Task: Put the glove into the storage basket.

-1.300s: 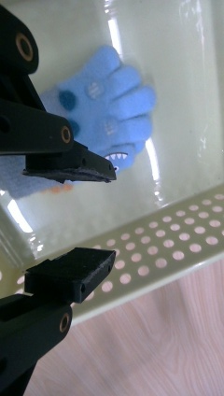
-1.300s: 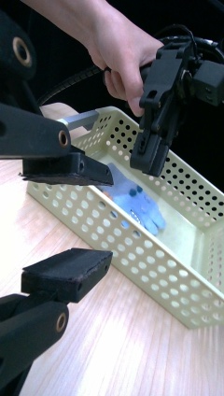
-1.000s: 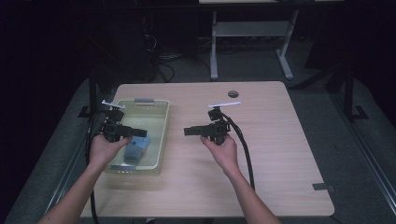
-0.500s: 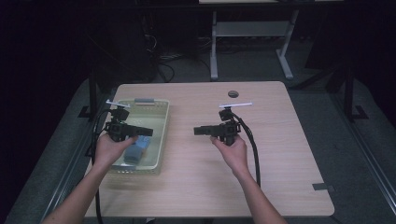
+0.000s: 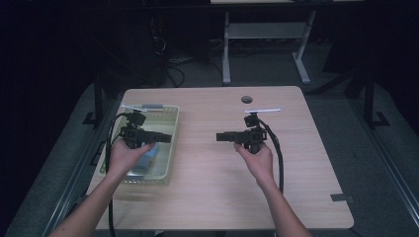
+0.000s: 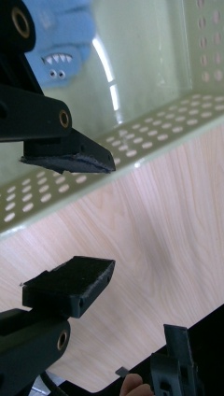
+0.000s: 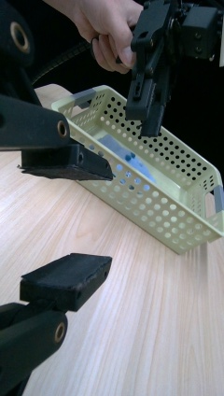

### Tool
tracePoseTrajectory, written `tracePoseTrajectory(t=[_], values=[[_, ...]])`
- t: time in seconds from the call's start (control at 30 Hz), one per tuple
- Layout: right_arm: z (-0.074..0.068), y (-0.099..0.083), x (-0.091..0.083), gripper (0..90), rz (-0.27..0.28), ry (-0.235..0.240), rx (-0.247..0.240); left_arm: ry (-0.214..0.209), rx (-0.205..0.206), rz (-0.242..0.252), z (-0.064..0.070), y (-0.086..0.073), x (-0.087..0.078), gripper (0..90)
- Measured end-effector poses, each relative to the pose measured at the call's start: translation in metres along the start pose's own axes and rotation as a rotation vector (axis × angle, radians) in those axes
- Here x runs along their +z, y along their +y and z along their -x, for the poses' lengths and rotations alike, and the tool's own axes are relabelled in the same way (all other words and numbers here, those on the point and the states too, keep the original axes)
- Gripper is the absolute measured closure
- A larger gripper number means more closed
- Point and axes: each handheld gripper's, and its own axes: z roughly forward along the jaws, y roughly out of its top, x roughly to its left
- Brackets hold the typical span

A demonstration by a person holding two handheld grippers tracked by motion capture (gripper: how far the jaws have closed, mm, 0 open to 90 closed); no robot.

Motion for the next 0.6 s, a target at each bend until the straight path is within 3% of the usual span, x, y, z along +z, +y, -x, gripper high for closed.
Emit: tracePoseTrajectory(t=[0.6], values=[[0.017,-0.008,-0.027,46.9,0.038,-0.042,0.028,-0.033,0.02,0.021,0.021,0.006,0.014,38.9]])
